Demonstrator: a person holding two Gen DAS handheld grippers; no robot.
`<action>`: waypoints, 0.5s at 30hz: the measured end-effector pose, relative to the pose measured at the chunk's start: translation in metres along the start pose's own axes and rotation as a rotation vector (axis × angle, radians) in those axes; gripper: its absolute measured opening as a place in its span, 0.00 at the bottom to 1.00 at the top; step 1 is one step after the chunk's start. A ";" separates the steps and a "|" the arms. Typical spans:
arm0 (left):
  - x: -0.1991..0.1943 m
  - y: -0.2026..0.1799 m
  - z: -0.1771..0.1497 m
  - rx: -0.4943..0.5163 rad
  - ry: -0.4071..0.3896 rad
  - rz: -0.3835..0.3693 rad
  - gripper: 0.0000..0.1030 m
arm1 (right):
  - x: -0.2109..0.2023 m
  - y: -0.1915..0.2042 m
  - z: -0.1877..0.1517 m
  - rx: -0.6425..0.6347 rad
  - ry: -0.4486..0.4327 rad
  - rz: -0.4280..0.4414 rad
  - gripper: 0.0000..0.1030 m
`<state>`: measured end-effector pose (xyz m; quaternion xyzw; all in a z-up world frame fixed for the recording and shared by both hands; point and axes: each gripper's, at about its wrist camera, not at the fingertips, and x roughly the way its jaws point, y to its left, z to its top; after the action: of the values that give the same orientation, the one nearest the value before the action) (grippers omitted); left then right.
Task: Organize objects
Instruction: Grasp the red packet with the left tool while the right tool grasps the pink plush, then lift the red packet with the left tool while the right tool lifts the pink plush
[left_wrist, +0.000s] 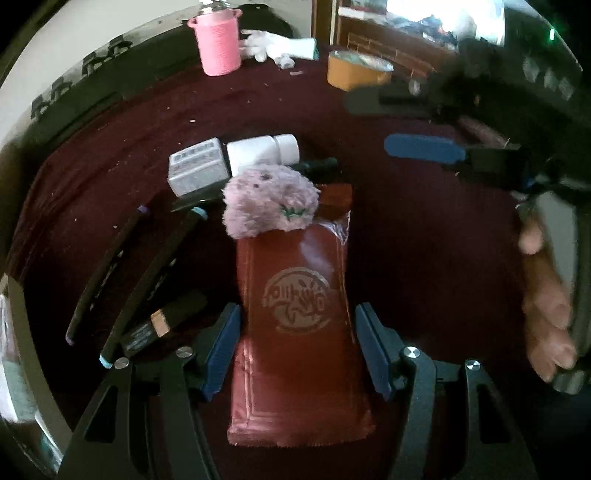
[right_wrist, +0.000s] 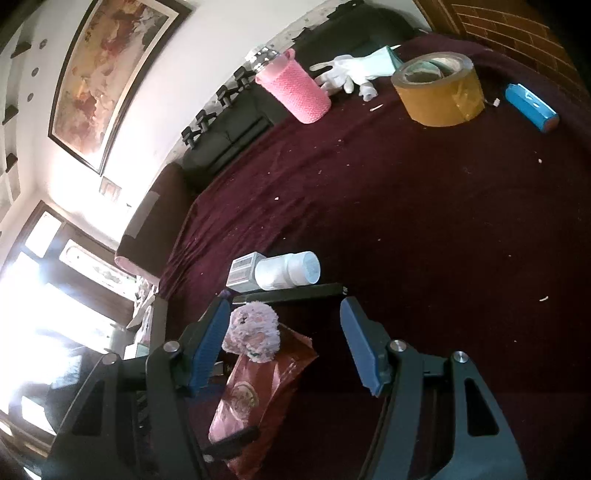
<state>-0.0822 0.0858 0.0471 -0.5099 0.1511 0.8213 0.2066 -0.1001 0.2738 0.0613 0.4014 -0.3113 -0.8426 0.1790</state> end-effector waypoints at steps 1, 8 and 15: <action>0.003 -0.003 0.001 0.005 0.005 0.014 0.56 | 0.000 0.000 0.000 0.000 0.000 0.003 0.60; 0.001 0.005 -0.017 -0.101 -0.054 -0.031 0.52 | 0.006 0.003 -0.002 -0.021 0.021 -0.007 0.60; -0.034 0.003 -0.074 -0.165 -0.062 -0.066 0.52 | 0.018 0.028 -0.014 -0.149 0.071 -0.009 0.60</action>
<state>-0.0134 0.0433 0.0457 -0.5041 0.0598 0.8391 0.1956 -0.0986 0.2373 0.0627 0.4179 -0.2395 -0.8495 0.2154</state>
